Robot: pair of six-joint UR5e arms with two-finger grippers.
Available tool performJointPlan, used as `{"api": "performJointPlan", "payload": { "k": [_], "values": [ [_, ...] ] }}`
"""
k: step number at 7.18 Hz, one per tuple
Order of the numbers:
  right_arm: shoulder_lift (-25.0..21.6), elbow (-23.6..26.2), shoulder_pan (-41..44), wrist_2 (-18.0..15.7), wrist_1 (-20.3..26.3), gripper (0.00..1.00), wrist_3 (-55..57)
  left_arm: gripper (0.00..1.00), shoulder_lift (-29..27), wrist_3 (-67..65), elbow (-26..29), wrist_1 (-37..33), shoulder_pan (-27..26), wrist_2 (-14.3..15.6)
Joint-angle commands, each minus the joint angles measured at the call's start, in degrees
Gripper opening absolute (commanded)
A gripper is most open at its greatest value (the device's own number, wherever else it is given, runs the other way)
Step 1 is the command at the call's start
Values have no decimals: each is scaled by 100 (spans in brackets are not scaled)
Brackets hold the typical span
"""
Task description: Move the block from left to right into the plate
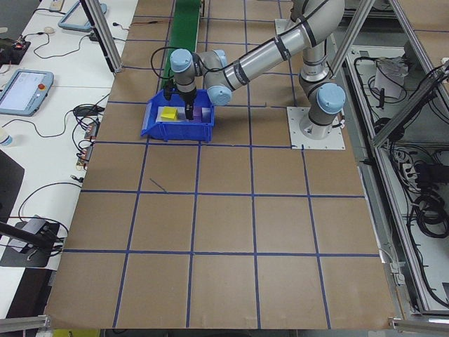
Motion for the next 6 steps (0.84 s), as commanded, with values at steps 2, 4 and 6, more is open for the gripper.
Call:
{"api": "performJointPlan", "payload": {
  "k": [2, 4, 6],
  "values": [
    [-3, 72, 0, 0, -68, 100, 7, 66, -98, 179, -80, 239, 0, 17],
    [-3, 72, 0, 0, -69, 100, 16, 13, 42, 436, 51, 257, 0, 35],
    [-3, 81, 0, -18, -60, 100, 16, 13, 829, 401, 157, 196, -69, -26]
  ]
}}
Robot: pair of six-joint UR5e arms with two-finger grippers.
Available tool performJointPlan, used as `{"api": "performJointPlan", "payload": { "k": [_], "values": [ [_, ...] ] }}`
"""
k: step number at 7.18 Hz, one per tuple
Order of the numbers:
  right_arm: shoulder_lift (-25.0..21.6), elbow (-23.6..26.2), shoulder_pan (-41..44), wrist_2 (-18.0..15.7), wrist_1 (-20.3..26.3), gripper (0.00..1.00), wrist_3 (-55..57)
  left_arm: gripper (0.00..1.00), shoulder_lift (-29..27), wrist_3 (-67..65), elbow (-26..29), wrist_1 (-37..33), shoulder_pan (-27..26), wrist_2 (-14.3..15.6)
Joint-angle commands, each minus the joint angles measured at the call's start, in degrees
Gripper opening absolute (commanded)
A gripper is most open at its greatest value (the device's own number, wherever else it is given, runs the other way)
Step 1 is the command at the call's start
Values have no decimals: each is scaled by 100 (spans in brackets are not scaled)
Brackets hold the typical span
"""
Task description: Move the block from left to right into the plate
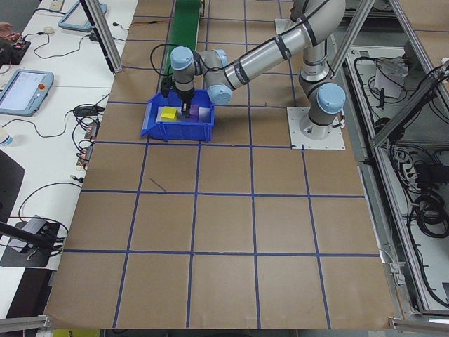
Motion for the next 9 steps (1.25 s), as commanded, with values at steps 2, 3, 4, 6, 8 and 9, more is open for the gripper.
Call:
{"api": "performJointPlan", "payload": {
  "k": [2, 3, 4, 6, 8, 9],
  "values": [
    [0, 7, 0, -10, 6, 100, -4, 13, 1356, 0, 345, -37, -397, -794],
    [0, 7, -9, -28, 15, 100, 4, 13, 1342, -44, 469, -11, -642, -869],
    [0, 7, 0, -19, 6, 100, 4, 13, 1211, -418, 452, 24, -966, -861],
    [0, 7, 0, -10, 15, 100, 4, 13, 231, -896, 444, 940, -1408, -800],
    [0, -2, -44, -28, 6, 100, -4, 13, -388, -1046, 435, 1535, -1453, -826],
    [0, -2, -9, -19, -11, 100, 4, 13, -450, -1046, 374, 1536, -1453, -852]
  ]
}}
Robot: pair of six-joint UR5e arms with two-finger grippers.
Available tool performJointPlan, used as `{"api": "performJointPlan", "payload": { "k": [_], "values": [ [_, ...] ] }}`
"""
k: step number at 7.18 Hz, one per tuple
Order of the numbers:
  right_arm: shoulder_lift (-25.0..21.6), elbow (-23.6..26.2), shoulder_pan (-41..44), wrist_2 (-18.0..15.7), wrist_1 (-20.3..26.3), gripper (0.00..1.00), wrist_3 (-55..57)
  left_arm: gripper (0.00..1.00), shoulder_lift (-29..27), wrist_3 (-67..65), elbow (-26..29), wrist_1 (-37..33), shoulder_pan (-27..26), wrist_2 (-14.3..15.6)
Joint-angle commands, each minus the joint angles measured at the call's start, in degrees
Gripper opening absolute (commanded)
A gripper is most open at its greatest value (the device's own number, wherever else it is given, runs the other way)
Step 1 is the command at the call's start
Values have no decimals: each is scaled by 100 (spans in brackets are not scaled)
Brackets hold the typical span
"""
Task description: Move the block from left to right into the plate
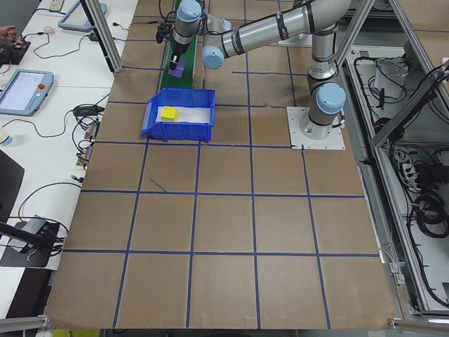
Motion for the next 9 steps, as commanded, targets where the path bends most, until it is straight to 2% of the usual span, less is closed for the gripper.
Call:
{"api": "performJointPlan", "payload": {
  "k": [1, 2, 3, 4, 6, 7, 8, 9],
  "values": [
    [0, -3, 7, 5, -14, 100, 6, 13, -245, -50, -40, 118, -29, -25],
    [0, -3, -28, 5, -6, 100, -3, 16, -316, -51, -40, 118, -20, -25],
    [0, -12, -28, 5, -14, 100, -3, 77, -369, -59, -40, 110, -20, 1],
    [0, -30, -28, 5, -23, 100, -3, 100, -378, -381, -32, 101, -29, -8],
    [0, -38, -37, -4, -14, 100, -3, 100, 42, -508, 74, 5, -3, 167],
    [0, -47, -37, -21, -14, 100, -3, 100, 209, -499, 117, -161, 41, 499],
    [0, -56, -46, -30, -14, 100, -3, 100, 150, 1694, 388, -668, 1494, 545],
    [0, -56, -46, -39, -14, 100, -3, 100, 149, 2029, 425, -681, 1709, 546]
  ]
}}
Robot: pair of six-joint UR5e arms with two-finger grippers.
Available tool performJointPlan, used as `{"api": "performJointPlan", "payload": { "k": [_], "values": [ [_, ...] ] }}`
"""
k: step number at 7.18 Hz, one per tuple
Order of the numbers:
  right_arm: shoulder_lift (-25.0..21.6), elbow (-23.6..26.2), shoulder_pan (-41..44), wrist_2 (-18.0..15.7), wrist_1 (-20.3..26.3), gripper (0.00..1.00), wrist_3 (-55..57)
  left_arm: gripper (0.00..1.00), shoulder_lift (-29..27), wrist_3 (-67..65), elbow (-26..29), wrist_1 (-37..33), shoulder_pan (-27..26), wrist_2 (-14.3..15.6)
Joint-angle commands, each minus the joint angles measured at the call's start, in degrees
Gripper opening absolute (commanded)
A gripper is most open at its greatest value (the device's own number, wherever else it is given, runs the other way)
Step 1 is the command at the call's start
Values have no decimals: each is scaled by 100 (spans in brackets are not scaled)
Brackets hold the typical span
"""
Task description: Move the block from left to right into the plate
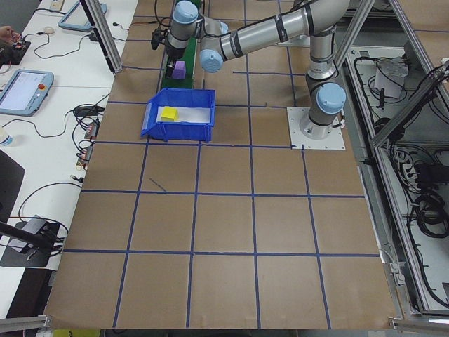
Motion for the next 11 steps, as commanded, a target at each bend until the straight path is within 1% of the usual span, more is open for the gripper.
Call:
{"api": "performJointPlan", "payload": {
  "k": [1, 3, 4, 5, 6, 8, 11],
  "values": [
    [0, -3, -3, -9, 0, 100, 0, 100, -13, 1064, 171, -196, 764, 0],
    [0, -3, -3, -9, 0, 100, 0, 100, -65, 1003, 57, -196, 765, -9],
    [0, -3, -3, -9, 0, 100, 0, 100, -205, 985, 39, -205, 756, -70],
    [0, -3, -3, -9, 0, 100, 0, 100, -267, 976, 4, -214, 713, -218],
    [0, -3, -3, -9, 0, 100, 0, 100, -268, 802, 4, -214, 686, -455],
    [0, -3, -3, -9, 0, 100, 0, 100, -303, 668, 4, -205, 546, -475],
    [0, -3, -3, -9, 0, 100, 0, 100, -759, 712, 100, -117, 545, -448]
  ]
}}
